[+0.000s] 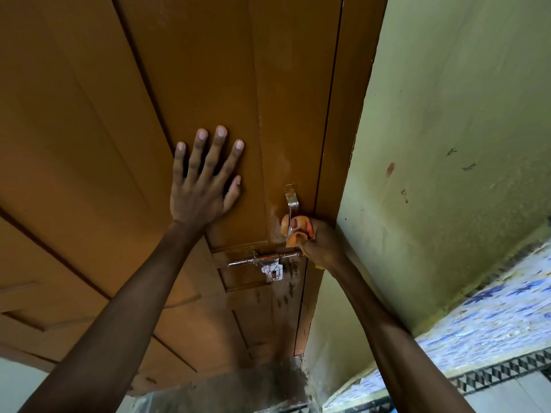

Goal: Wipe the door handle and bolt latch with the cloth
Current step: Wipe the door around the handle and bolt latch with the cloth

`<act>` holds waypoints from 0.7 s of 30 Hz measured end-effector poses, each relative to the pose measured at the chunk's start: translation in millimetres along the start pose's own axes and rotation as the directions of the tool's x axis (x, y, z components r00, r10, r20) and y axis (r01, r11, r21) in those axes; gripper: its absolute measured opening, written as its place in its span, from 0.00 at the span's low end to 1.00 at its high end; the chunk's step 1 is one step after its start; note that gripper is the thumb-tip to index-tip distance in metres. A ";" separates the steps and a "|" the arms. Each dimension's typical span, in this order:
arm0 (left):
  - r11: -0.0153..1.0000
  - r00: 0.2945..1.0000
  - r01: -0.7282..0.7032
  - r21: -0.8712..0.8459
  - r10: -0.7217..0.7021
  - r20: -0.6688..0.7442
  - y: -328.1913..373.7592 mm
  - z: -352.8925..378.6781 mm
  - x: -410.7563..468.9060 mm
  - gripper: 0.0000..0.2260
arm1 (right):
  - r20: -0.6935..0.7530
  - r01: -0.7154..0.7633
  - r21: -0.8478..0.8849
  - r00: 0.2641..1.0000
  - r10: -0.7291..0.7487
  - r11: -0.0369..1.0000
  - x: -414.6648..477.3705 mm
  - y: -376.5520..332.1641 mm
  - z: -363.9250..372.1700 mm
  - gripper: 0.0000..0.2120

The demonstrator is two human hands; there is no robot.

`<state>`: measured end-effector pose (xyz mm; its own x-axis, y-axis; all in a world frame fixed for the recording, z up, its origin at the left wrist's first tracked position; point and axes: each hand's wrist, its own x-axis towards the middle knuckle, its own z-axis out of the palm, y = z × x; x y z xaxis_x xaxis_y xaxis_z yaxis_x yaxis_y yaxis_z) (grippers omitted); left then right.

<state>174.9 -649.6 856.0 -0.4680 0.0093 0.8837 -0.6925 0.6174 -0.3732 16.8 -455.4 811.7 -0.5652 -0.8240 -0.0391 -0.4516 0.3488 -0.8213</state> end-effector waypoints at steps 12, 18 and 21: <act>1.000 1.000 0.003 -0.020 -0.003 -0.001 -0.2 0.8 -0.7 0.29 | 0.122 -0.285 0.611 0.956 0.267 0.738 9.1 -19.5 -21.2 0.19; 1.000 1.000 0.002 -0.012 -0.002 0.009 -0.7 0.6 -0.9 0.29 | -0.040 -0.044 0.215 0.998 0.053 0.976 3.3 5.5 5.7 0.11; 1.000 1.000 -0.002 -0.014 0.003 0.010 -0.9 0.1 0.7 0.29 | -0.154 0.064 -0.258 0.982 -0.106 0.964 8.5 15.2 13.2 0.18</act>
<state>175.1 -650.2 856.9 -0.4752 0.0031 0.8799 -0.6834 0.6286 -0.3713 14.2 -462.9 791.4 -0.6138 -0.7776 0.1365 -0.6494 0.3990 -0.6474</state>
